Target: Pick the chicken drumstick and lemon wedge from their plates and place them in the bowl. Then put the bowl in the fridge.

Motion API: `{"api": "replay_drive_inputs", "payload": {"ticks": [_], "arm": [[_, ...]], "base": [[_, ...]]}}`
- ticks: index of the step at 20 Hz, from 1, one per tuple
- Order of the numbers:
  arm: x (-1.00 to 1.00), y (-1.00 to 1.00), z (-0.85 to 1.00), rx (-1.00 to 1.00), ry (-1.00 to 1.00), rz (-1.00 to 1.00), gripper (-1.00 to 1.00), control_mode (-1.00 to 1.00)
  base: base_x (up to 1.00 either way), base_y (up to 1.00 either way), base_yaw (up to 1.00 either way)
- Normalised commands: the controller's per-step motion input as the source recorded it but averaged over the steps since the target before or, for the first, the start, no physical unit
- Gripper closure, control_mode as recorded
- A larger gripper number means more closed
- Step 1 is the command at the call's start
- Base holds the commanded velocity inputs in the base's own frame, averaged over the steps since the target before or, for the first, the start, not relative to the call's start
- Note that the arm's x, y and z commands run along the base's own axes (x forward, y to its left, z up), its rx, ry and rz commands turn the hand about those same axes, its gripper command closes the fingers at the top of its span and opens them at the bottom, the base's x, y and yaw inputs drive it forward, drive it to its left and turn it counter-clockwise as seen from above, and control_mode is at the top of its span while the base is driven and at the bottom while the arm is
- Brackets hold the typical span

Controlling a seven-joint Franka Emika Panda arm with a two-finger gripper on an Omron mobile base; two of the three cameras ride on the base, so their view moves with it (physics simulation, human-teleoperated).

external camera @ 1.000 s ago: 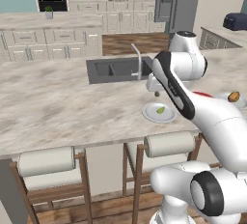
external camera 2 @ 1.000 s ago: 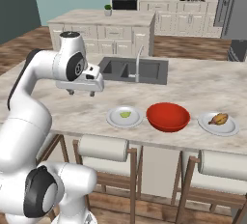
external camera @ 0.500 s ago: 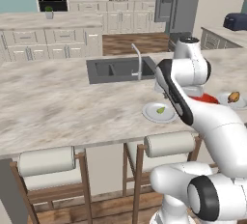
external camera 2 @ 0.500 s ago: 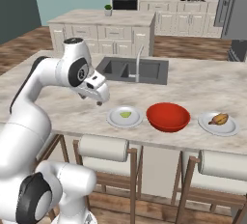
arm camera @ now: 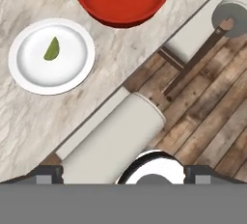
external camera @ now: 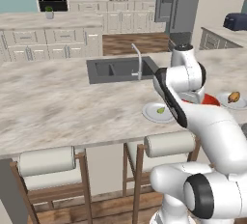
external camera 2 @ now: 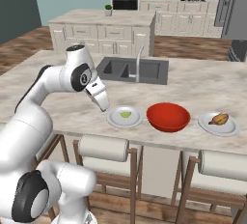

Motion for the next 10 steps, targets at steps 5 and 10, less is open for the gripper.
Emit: {"api": "replay_drive_inputs", "payload": {"ticks": [5,10], "arm": [[0.32,-0.12,-0.12,0.16,0.05,0.00,-1.00,-1.00],[0.25,-0.01,-0.22,0.19,0.11,0.07,-1.00,-1.00]], "base": [[0.00,0.00,0.00],[0.00,0.00,0.00]]}}
